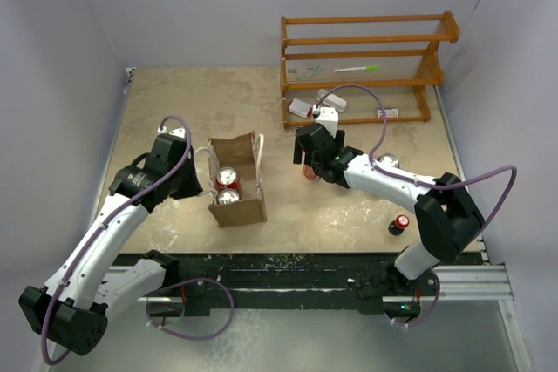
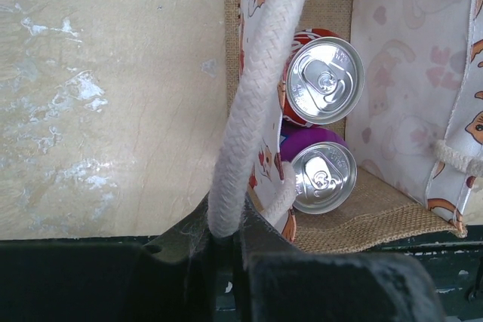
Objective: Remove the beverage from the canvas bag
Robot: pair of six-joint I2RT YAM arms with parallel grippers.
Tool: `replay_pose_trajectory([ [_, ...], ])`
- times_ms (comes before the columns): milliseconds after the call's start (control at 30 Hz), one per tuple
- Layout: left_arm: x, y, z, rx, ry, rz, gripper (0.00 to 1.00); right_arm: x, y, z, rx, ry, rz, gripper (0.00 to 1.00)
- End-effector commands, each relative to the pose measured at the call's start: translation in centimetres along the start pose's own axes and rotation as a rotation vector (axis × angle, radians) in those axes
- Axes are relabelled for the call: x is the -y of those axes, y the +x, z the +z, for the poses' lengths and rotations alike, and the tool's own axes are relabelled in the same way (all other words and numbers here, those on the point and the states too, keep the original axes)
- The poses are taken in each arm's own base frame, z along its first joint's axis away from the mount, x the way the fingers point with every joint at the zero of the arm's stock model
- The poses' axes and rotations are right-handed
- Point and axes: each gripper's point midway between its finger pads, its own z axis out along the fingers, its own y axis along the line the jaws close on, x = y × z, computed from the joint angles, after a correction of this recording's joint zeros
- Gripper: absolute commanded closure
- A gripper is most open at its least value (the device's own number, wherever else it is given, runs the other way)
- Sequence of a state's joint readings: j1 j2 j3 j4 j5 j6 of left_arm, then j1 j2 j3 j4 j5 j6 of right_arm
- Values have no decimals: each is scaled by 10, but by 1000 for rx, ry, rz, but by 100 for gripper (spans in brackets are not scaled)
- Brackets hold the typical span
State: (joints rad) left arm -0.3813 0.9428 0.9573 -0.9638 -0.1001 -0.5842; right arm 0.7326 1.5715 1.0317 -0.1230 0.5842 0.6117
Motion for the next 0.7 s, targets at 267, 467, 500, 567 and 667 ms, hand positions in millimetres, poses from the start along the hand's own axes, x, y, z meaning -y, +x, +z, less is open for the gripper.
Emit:
replay_pose_trajectory([
  [267, 1, -4, -5, 25, -2, -15, 100, -12, -62, -27, 130, -65, 22, 15],
  [467, -2, -4, -3, 22, -27, -22, 100, -22, -76, -33, 143, -116, -19, 14],
  [500, -3, -3, -2, 19, -34, -26, 100, -24, -77, -34, 144, -126, -31, 14],
  [567, -4, -3, -2, 17, -43, -27, 100, -28, -83, -37, 152, -146, -50, 13],
  [667, -4, -2, -3, 19, -44, -27, 100, -33, -99, -43, 194, -171, -71, 13],
])
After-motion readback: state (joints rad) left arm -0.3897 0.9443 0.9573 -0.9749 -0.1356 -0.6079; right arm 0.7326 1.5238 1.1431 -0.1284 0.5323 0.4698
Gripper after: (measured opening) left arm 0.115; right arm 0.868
